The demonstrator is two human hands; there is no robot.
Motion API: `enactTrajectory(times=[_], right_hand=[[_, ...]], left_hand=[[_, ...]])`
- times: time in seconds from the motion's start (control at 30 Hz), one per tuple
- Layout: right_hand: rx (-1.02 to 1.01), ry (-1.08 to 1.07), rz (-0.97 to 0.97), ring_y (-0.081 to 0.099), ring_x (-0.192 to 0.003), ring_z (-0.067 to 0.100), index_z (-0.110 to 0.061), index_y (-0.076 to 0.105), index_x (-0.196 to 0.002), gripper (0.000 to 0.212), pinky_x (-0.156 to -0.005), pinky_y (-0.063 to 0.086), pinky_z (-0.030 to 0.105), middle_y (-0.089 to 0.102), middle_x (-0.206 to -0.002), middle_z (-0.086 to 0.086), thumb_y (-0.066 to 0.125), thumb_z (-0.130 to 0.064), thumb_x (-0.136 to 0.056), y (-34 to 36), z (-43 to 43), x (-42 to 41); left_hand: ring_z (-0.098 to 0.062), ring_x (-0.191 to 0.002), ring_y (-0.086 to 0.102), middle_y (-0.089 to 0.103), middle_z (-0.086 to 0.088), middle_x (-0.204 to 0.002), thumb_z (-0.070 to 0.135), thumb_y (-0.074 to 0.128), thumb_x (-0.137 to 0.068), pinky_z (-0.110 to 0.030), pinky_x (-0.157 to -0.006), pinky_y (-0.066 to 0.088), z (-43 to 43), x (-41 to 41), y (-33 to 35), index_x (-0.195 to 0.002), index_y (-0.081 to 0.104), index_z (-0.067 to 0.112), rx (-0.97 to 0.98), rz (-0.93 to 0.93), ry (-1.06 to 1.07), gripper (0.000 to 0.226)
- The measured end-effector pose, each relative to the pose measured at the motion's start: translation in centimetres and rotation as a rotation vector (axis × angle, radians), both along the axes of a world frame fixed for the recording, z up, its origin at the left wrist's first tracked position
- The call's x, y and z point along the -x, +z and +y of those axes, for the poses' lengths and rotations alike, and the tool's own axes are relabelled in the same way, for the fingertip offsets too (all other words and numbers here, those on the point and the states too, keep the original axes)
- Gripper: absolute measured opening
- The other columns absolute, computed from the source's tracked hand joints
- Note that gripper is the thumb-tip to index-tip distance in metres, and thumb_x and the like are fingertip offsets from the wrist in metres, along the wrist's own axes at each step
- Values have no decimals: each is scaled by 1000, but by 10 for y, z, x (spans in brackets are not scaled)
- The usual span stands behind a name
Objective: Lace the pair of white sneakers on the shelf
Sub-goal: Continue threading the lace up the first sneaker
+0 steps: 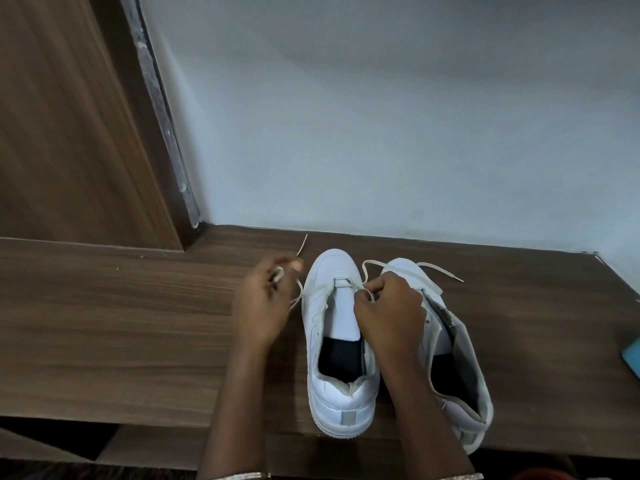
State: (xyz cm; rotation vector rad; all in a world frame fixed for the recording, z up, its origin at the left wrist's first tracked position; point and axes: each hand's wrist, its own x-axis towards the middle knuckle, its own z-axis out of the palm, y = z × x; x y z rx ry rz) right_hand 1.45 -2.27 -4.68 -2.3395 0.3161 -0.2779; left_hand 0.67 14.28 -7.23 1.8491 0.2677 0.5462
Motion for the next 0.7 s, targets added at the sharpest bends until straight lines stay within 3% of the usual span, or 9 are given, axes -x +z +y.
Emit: enactTrajectory(times=[0.1, 0.2, 0.27, 0.33, 0.43, 0.57, 0.63, 0.7], right_hand=[[-8, 9, 6, 61, -85, 23, -23, 61, -85, 5, -73, 37, 31, 66, -82, -9, 59, -18, -83, 0, -1, 0], [-22, 12, 13, 61, -86, 23, -22, 61, -86, 6, -72, 38, 31, 66, -84, -9, 59, -18, -83, 0, -3, -1], [-25, 12, 17, 60, -85, 22, -22, 61, -86, 4, -72, 38, 31, 65, -84, -9, 59, -19, -84, -1, -3, -1], [-18, 6, 17, 58, -82, 22, -21, 60, -85, 3, -71, 37, 32, 63, -81, -9, 58, -19, -84, -1, -3, -1], [-27, -5, 12, 58, -82, 22, -20, 61, -84, 4, -71, 36, 31, 63, -80, -9, 57, -18, -84, 0, -2, 0], [-30, -9, 18, 59, -84, 23, -22, 61, -85, 5, -73, 40, 32, 64, -82, -8, 57, -19, -85, 1, -3, 1], [-24, -3, 18, 57, -82, 21, -21, 61, -86, 5, -73, 37, 31, 64, -82, -8, 57, -19, -86, 1, -2, 1], [-19, -1, 15, 55, -81, 20, -21, 61, -87, 5, -73, 36, 31, 65, -84, -8, 57, -19, -86, 1, -2, 1]], left_hand=[[-5, -83, 57, 52, 14, -97, 57, 64, -88, -29, -67, 44, -17, 4, 1, -98, 70, 40, -547, 284, -53, 20], [-9, -77, 54, 48, 13, -91, 45, 63, -93, -30, -62, 40, -20, 1, -1, -91, 67, 32, -578, 227, -8, 14], [-9, -76, 56, 57, 13, -88, 29, 62, -95, -35, -66, 46, -19, -5, -9, -87, 66, 25, -354, 96, -90, 10], [-5, -74, 59, 66, 13, -84, 17, 57, -99, -32, -71, 48, -21, -6, -8, -88, 63, 16, 62, 30, -138, 12], [-8, -65, 51, 71, 5, -81, 14, 48, -104, -24, -62, 42, -22, -4, 7, -85, 57, 14, 679, -25, -141, 21], [-11, -60, 53, 42, 5, -58, 19, 41, -104, -22, -59, 48, -9, 0, 17, -78, 50, 18, 1347, -216, -193, 27], [-9, -48, 41, 33, 7, -54, 21, 40, -105, -22, -53, 45, -6, 1, 15, -76, 47, 20, 1455, -211, -129, 30], [-8, -45, 32, 33, 8, -53, 26, 43, -105, -23, -46, 35, -6, 1, 12, -73, 45, 23, 1186, -111, 4, 32]])
